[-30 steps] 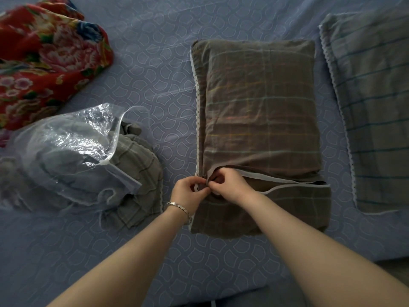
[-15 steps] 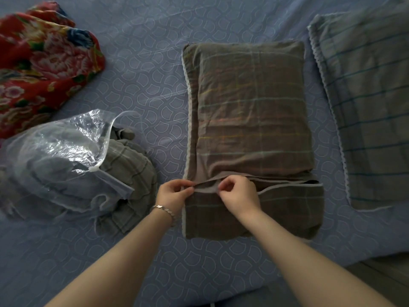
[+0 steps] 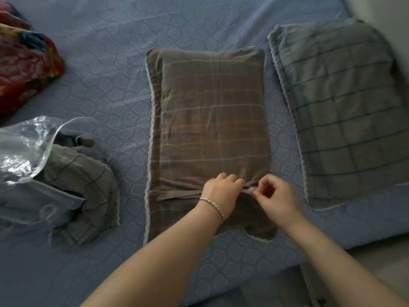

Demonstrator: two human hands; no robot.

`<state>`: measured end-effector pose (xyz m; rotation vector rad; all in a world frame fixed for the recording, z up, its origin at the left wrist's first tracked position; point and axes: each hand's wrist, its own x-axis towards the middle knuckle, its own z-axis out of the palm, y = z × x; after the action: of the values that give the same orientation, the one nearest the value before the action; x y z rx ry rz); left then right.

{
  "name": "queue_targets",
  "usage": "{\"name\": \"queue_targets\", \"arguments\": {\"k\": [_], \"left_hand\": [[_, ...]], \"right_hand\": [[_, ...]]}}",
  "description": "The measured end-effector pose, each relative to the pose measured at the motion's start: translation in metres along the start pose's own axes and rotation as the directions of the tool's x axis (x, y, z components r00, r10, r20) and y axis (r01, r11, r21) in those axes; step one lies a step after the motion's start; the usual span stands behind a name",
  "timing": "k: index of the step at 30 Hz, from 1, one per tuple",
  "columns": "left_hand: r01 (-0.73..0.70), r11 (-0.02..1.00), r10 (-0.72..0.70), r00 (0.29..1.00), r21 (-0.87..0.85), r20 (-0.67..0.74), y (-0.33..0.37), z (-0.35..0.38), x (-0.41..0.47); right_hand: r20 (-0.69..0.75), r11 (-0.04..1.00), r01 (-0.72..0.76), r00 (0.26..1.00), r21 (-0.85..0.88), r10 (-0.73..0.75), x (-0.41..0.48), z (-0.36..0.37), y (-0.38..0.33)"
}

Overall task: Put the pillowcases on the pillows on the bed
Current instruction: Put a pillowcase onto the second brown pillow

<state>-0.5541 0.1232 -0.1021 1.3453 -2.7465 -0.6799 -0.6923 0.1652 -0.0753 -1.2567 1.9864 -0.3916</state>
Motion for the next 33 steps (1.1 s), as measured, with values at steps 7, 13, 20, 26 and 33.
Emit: {"name": "queue_targets", "arguments": {"k": [7, 13, 20, 26, 33], "left_hand": [[-0.025, 0.999, 0.017, 0.958, -0.025, -0.286, -0.062, 0.02, -0.036], [0.847, -0.043, -0.876, 0.223, -0.529, 0.428, -0.085, 0.023, -0.071], [0.831, 0.025, -0.814, 0.339, -0.555, 0.471, -0.067, -0.031, -0.049], [0.476, 0.216, -0.836, 0.541, -0.852, 0.09, -0.03, -0.179, -0.044], [0.16, 0.277, -0.726, 0.681, -0.948, -0.097, 0.047, -0.279, -0.076]], "right_hand": [[-0.127, 0.802, -0.51, 0.814, 0.311, 0.566, 0.037, -0.002, 0.072], [0.169, 0.572, -0.619, 0.744, 0.537, 0.646, 0.013, 0.05, 0.05], [0.059, 0.675, -0.522, 0.812, 0.521, 0.581, 0.013, 0.025, -0.036], [-0.3, 0.853, -0.118, 0.904, 0.508, 0.304, -0.029, -0.088, -0.141], [-0.612, 0.878, 0.178, 0.776, 0.445, 0.153, -0.112, -0.175, -0.195]]}}
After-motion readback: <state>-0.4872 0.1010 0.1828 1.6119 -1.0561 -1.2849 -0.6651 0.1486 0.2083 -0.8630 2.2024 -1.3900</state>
